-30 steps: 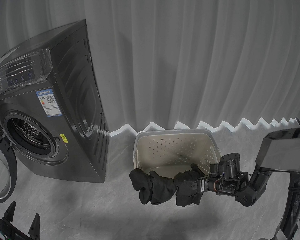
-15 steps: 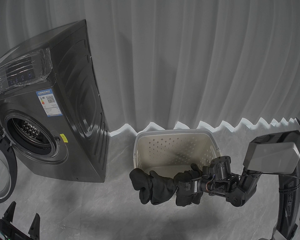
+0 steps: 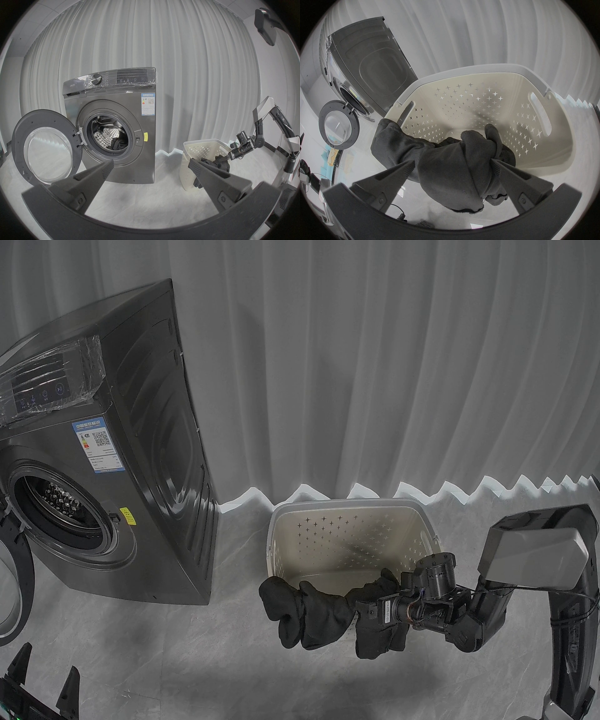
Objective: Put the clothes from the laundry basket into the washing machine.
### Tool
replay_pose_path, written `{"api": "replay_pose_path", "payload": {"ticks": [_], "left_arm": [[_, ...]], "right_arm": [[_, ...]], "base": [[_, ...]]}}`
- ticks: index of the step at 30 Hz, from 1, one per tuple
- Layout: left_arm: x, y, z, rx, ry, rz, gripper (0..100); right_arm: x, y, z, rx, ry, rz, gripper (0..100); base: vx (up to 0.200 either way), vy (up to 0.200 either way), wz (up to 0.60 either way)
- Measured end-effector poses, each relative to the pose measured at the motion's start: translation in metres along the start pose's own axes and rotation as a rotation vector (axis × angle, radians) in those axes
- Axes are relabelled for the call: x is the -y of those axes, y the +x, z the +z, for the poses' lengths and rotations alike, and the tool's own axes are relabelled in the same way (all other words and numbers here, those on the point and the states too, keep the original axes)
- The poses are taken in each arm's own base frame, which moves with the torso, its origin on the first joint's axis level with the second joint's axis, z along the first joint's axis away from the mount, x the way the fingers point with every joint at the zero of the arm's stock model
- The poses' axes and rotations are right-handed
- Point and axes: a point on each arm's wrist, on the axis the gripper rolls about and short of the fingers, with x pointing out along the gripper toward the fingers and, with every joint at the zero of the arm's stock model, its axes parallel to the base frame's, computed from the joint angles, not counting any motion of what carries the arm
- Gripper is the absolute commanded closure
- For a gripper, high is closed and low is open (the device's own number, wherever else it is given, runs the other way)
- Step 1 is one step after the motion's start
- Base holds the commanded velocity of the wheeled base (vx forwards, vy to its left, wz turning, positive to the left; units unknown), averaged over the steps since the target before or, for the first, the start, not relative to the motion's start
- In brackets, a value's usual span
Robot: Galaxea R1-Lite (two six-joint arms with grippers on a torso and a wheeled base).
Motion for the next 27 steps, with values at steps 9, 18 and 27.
{"api": "replay_pose_path", "payload": {"ticks": [9, 18, 27], "left_arm": [[0.000, 0.000, 0.000, 0.000, -0.002, 0.002, 0], [0.000, 0.000, 0.000, 0.000, -0.005, 0.003, 0], [0.000, 0.000, 0.000, 0.000, -0.006, 0.004, 0]], "right_arm": [[0.004, 0.005, 0.003, 0.014, 0.007, -0.011, 100], [0.002, 0.001, 0.013, 0.043, 0.018, 0.005, 100], [-0.015, -0.039, 0.052, 0.162, 0.090, 0.086, 100]], "base": [[0.000, 0.000, 0.00], [0.000, 0.000, 0.00], [0.000, 0.000, 0.00]]}}
